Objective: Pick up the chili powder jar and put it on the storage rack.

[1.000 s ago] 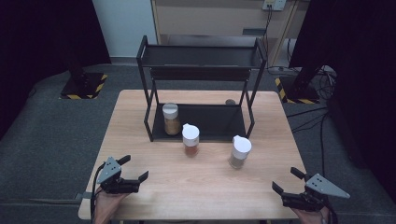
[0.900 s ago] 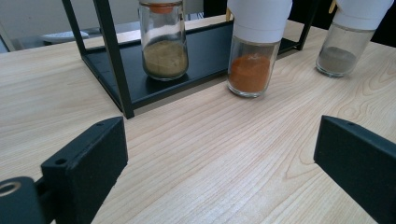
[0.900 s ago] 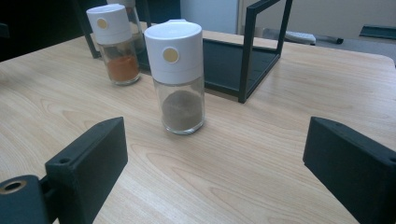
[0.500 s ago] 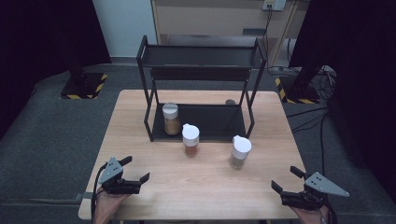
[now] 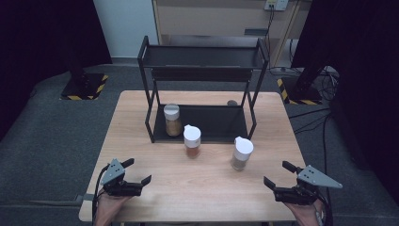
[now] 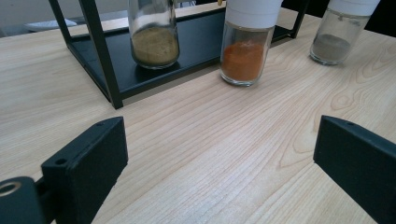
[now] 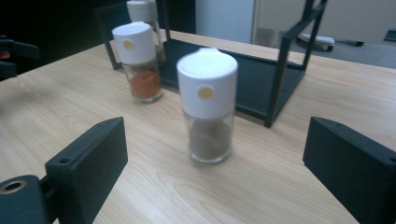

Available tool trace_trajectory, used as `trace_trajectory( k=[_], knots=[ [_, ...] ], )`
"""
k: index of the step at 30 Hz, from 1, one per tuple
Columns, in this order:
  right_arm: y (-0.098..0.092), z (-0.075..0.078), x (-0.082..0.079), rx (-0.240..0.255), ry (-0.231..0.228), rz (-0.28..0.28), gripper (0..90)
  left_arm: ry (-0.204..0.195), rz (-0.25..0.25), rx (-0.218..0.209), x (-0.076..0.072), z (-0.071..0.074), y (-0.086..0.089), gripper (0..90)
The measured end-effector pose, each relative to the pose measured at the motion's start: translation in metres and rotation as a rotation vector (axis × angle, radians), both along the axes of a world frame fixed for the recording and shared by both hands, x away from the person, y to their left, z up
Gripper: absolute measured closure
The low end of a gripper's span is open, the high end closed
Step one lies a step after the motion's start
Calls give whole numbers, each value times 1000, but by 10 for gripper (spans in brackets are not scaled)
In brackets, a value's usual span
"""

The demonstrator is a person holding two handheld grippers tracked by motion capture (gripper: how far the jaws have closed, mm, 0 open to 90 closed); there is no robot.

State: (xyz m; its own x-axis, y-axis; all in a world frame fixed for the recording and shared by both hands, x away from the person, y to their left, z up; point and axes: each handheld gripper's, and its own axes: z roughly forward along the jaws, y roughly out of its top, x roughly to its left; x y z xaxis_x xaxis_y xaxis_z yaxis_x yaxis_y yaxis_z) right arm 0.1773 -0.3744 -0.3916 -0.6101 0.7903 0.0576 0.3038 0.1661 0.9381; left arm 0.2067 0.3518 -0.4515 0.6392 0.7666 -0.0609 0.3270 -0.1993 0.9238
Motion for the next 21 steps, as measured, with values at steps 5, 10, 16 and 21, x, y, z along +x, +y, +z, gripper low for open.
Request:
trace_trajectory(
  k=[5, 10, 16, 21],
  knots=[
    [12, 10, 8, -18, -8, 25, 69, 6, -6, -3, 1, 0, 0, 21],
    [21, 18, 18, -23, -4, 61, 69, 9, -12, -6, 2, 0, 0, 21],
    [32, 28, 26, -24, -9, 95, 69, 11, -16, -6, 3, -1, 0, 21],
    [41, 37, 34, -26, -12, 119, 68, 10, -22, -3, 3, -1, 0, 21]
  ],
)
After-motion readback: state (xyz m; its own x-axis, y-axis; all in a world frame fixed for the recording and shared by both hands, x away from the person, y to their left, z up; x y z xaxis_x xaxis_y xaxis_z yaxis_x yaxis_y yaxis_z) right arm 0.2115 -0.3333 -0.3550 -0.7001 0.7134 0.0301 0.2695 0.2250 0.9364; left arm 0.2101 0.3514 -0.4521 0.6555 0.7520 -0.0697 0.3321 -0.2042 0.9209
